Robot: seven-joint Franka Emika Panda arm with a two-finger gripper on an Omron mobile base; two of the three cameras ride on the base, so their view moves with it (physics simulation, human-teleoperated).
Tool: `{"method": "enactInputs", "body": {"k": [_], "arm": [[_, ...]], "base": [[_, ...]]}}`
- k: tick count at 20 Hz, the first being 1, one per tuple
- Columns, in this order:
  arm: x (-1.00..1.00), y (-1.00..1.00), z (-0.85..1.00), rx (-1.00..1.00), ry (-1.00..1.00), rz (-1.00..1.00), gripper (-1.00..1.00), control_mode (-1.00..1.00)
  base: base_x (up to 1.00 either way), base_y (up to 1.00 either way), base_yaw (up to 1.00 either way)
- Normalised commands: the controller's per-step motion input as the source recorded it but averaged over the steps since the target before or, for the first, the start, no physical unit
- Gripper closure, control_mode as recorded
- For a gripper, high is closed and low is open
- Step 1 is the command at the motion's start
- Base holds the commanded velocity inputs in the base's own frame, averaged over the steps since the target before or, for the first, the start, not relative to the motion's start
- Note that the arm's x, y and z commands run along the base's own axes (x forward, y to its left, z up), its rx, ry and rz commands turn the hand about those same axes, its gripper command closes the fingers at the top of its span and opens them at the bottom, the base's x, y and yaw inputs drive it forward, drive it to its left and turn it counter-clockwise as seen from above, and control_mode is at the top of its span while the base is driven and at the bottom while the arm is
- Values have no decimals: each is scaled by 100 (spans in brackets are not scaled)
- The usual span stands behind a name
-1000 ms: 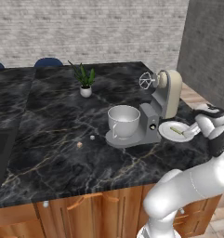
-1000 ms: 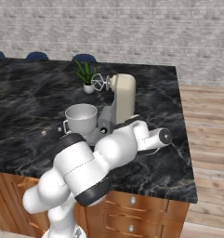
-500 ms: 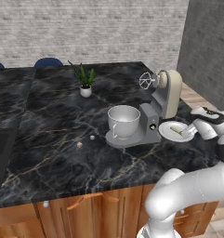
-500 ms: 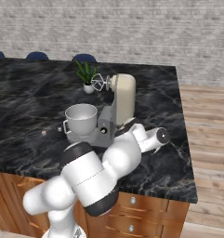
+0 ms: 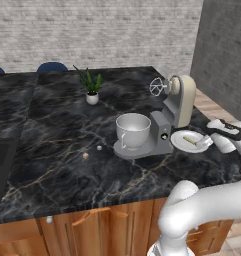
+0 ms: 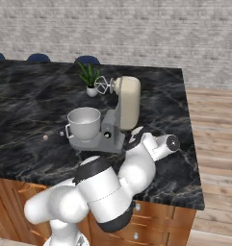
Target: Add butter and sugar cubes to the stand mixer bowl and then turn on the stand mixer to begin making frosting.
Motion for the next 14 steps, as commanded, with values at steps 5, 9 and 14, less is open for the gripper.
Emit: {"method": "enactInputs", "body": {"k": [5, 9, 14], "arm": [[16, -10, -8, 2, 1, 0, -100, -100], [20, 0, -10, 0, 8, 0, -100, -100], [17, 0, -12, 0, 7, 0, -100, -100]], "base": [[0, 0, 0], [0, 0, 0], [0, 0, 0]]}}
